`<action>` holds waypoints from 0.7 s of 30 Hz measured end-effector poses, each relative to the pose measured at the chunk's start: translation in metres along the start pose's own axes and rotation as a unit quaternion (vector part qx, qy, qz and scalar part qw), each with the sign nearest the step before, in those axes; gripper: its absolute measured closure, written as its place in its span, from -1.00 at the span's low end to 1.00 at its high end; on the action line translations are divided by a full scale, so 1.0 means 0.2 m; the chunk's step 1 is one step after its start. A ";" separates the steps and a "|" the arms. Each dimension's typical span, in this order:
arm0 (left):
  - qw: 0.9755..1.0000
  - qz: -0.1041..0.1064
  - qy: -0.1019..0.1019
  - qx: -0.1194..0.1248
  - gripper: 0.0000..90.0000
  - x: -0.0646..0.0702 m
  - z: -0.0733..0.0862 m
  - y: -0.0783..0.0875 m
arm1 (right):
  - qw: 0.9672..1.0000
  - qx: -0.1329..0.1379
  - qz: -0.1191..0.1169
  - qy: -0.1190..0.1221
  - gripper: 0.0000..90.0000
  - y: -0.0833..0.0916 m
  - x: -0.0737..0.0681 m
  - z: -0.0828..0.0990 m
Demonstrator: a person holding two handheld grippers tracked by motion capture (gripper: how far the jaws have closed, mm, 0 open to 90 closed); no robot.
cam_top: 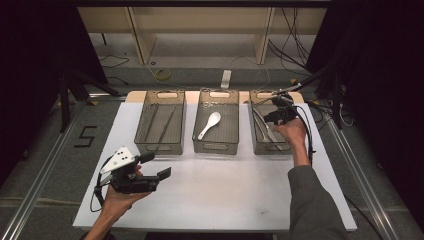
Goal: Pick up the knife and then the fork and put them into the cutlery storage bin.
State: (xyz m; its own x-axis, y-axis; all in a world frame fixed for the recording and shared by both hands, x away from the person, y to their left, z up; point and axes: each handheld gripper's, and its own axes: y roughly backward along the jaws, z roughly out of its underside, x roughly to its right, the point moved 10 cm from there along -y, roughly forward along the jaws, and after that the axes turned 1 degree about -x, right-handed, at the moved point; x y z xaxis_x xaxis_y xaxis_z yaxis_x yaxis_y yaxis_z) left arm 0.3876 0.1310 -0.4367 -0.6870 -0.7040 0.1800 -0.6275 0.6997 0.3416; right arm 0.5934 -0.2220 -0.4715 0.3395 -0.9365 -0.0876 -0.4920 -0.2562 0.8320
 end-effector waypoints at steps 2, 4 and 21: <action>1.000 0.000 0.000 0.000 -0.65 0.00 0.00 0.00 | 1.000 0.007 -0.008 0.000 0.41 0.02 -0.01 0.00; 1.000 0.000 0.000 -0.002 -0.65 0.00 0.00 0.00 | 1.000 0.016 -0.016 -0.001 0.35 0.04 -0.02 0.01; 1.000 0.007 0.012 -0.001 -0.65 0.00 0.00 0.00 | 0.990 0.109 -0.086 -0.007 -0.14 0.28 -0.20 0.12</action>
State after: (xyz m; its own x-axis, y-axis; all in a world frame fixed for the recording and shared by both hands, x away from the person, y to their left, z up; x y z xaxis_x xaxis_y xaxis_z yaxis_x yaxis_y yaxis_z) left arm 0.3884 0.1308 -0.4379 -0.6866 -0.6971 0.2064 -0.6172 0.7090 0.3412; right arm 0.5337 -0.2041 -0.4350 0.4219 -0.8779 -0.2266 -0.5906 -0.4557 0.6660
